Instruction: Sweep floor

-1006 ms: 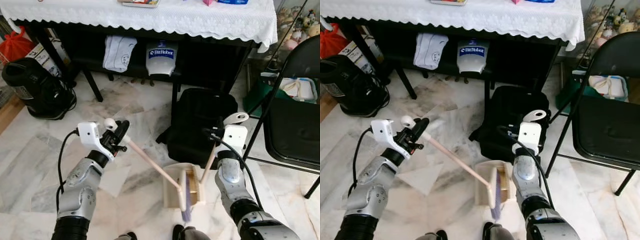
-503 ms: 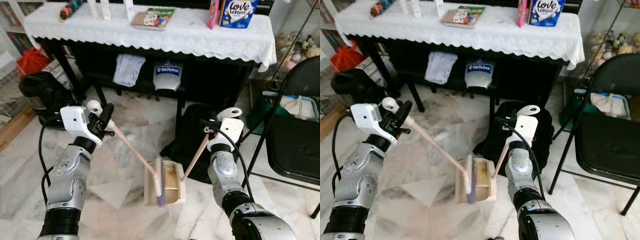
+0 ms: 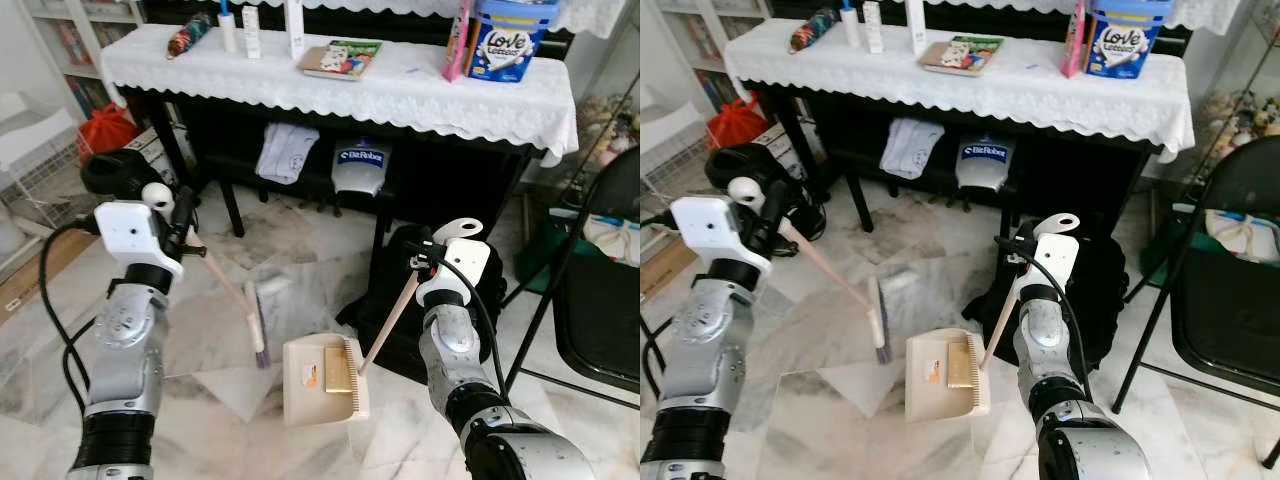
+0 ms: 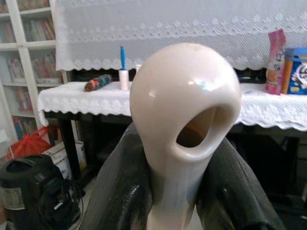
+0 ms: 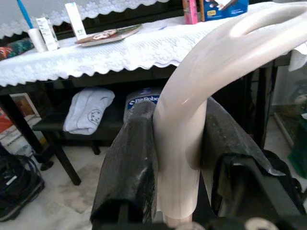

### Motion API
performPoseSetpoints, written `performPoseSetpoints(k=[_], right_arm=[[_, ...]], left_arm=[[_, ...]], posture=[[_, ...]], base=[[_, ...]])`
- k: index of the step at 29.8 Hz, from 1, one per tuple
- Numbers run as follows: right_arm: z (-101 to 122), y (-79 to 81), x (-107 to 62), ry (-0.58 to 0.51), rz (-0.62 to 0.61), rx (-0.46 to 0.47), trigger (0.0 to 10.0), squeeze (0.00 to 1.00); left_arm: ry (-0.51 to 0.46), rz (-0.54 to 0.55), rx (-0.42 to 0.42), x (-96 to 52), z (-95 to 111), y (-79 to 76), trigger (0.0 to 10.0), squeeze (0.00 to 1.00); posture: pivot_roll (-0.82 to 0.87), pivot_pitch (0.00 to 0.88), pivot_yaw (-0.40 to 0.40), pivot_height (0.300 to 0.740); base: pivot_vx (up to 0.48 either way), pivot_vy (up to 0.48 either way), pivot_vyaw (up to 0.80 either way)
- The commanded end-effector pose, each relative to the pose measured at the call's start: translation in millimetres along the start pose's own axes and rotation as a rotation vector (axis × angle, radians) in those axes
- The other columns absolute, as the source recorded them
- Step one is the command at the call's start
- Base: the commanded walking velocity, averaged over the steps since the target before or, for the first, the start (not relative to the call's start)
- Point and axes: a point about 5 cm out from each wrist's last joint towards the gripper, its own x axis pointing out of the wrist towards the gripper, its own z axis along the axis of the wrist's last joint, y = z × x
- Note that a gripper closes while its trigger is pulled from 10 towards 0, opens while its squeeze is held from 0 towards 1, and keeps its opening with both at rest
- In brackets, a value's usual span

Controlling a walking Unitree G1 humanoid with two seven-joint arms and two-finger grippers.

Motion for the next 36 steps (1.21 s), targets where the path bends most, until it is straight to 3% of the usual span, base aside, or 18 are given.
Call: performPoseSetpoints(k=[1,4,15,27,36], right_arm=[[19,2.1,10.3,-0.082,0.003,0.022,10.0,0.0],[21,1.6,10.0,-0.099,0.006,0.023,10.0,0.0],[24,-0.7,9.3,-0.122,0.02,0.007,10.0,0.0],[22,-5.2,6.9,-0.116,0.015,0.008,10.0,0.0],[22,-1.1,8.0,-0.106,0.052,0.01,10.0,0.0]], left_arm=[[-0.005,0.004,0.016,-3.9,-3,-1.5,10.0,0.0],[0.031,-0.005,0.021,-12.9,-15,-6.6,10.0,0.0],[0.028,-0.015,0.007,-14.2,-17,-16.0,10.0,0.0],[0.035,0.001,0.012,-10.9,-22,-22.7,10.0,0.0],[0.059,0.035,0.049,-12.4,-28,-9.6,10.0,0.0]], posture=[[-0.02,0.0,0.039,0.74],[-0.03,0.0,0.038,0.74],[-0.05,0.0,0.052,0.74],[-0.04,0.0,0.067,0.74],[-0.03,0.0,0.057,0.74]], base=[[0.0,0.0,0.0],[0.0,0.0,0.0],[0.0,0.0,0.0],[0.0,0.0,0.78],[0.0,0.0,0.8]])
